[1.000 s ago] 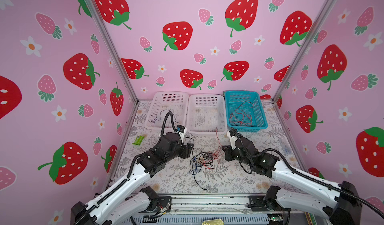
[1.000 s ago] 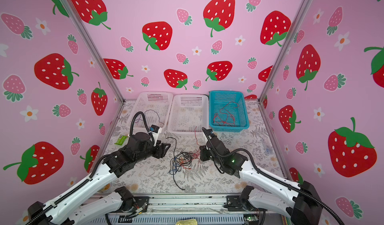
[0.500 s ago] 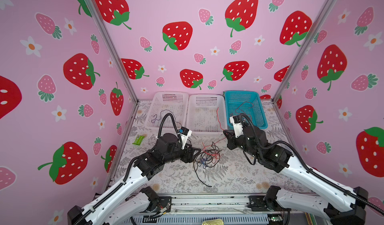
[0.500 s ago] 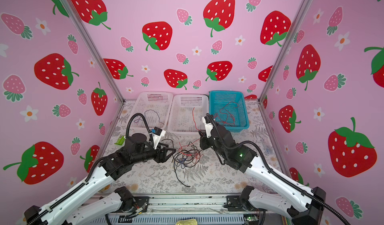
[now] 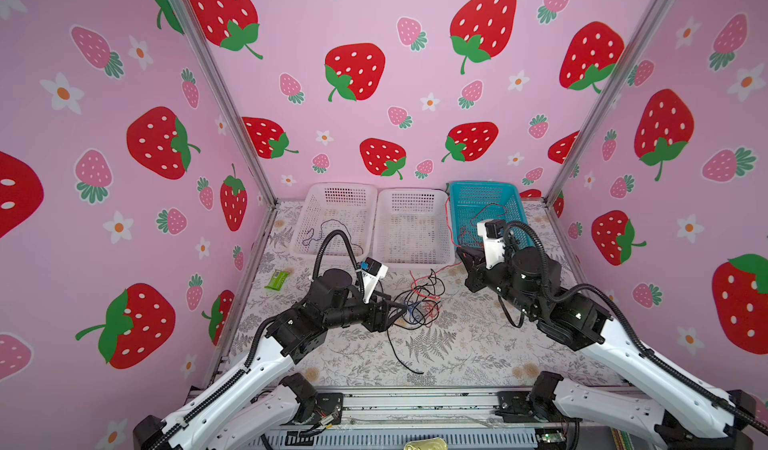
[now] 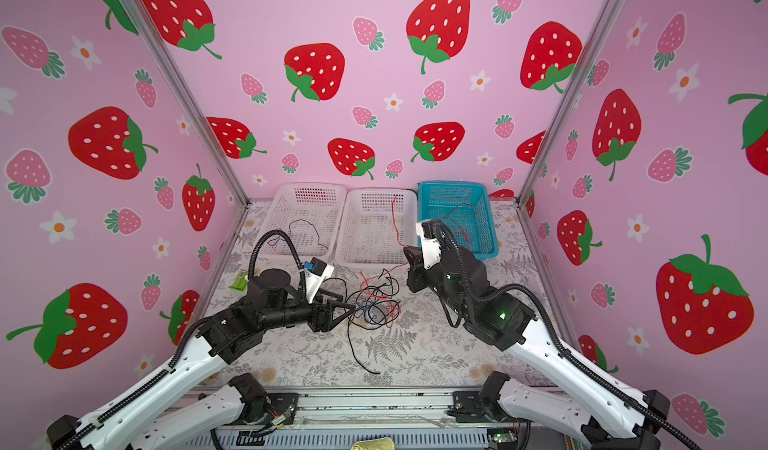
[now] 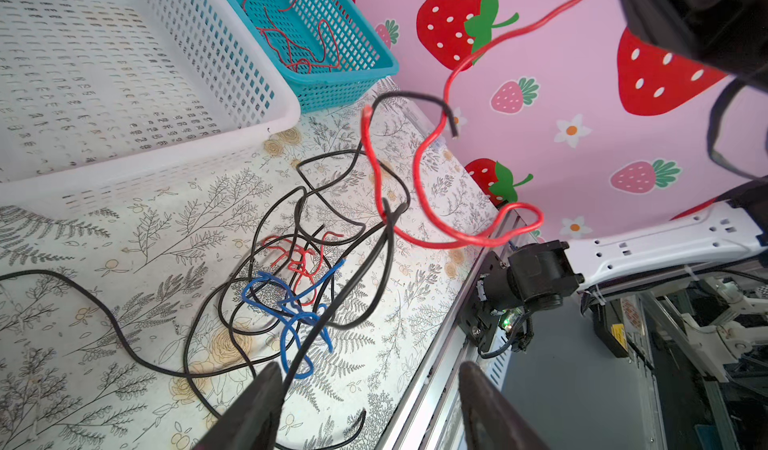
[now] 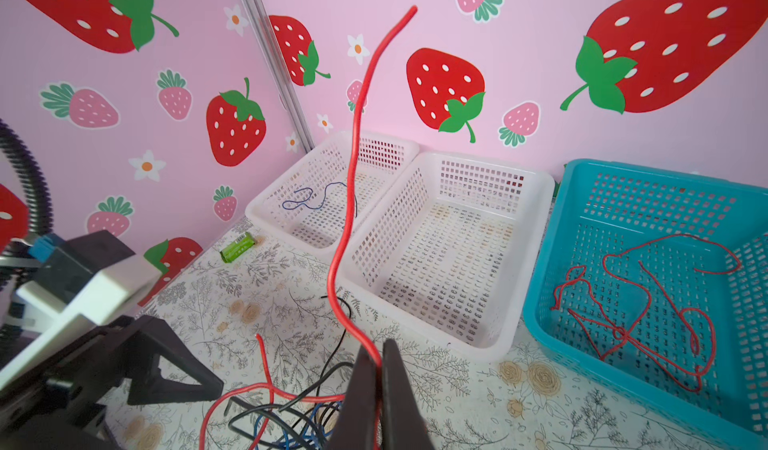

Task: Untangle the cables
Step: 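Lift the red wire with the right gripper while the left grasps a black wire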

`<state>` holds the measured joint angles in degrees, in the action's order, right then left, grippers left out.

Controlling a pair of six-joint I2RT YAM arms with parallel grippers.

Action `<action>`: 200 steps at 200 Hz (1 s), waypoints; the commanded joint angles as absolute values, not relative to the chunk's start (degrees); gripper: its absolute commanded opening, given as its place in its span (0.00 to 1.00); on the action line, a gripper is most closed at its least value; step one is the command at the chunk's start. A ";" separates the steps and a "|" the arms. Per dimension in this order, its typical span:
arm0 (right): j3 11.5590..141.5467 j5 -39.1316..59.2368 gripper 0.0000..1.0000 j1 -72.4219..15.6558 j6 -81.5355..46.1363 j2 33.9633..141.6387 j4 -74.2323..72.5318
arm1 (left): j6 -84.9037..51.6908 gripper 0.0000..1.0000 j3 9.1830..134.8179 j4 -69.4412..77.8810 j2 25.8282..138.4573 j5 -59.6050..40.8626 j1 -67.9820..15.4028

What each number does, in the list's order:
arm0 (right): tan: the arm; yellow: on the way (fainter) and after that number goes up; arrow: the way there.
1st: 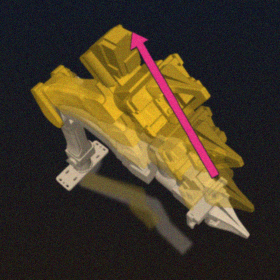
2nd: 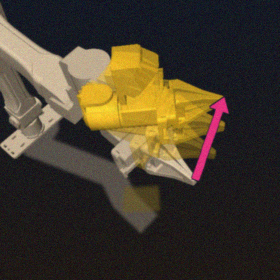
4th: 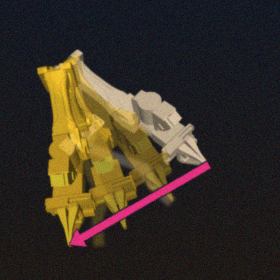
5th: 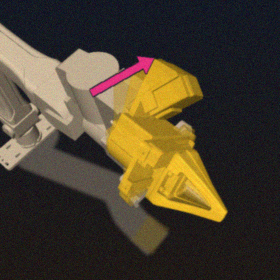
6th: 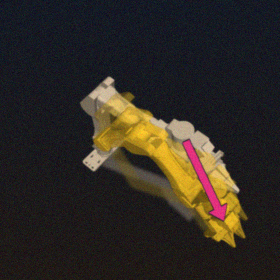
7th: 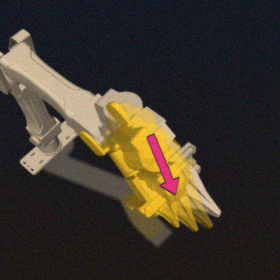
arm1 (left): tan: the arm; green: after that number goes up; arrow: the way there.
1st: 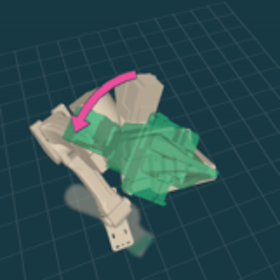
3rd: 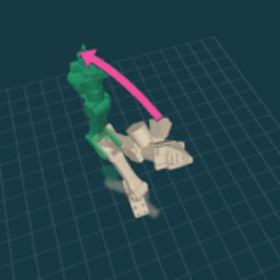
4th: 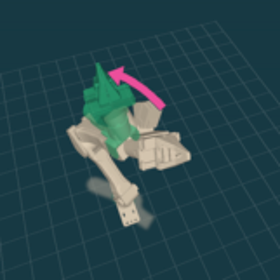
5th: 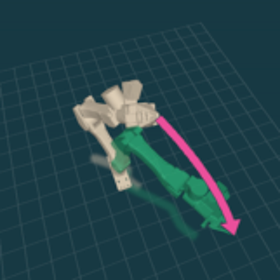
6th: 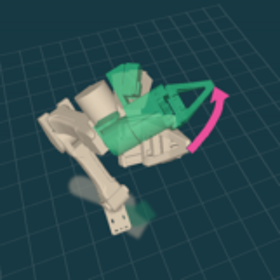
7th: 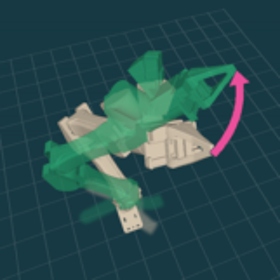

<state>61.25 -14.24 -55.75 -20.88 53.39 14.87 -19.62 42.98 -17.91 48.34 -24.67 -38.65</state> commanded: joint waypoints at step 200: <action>59.39 -10.66 0.00 -56.01 -26.28 49.24 9.85 | -21.48 0.08 42.67 -12.31 46.32 -24.70 -39.00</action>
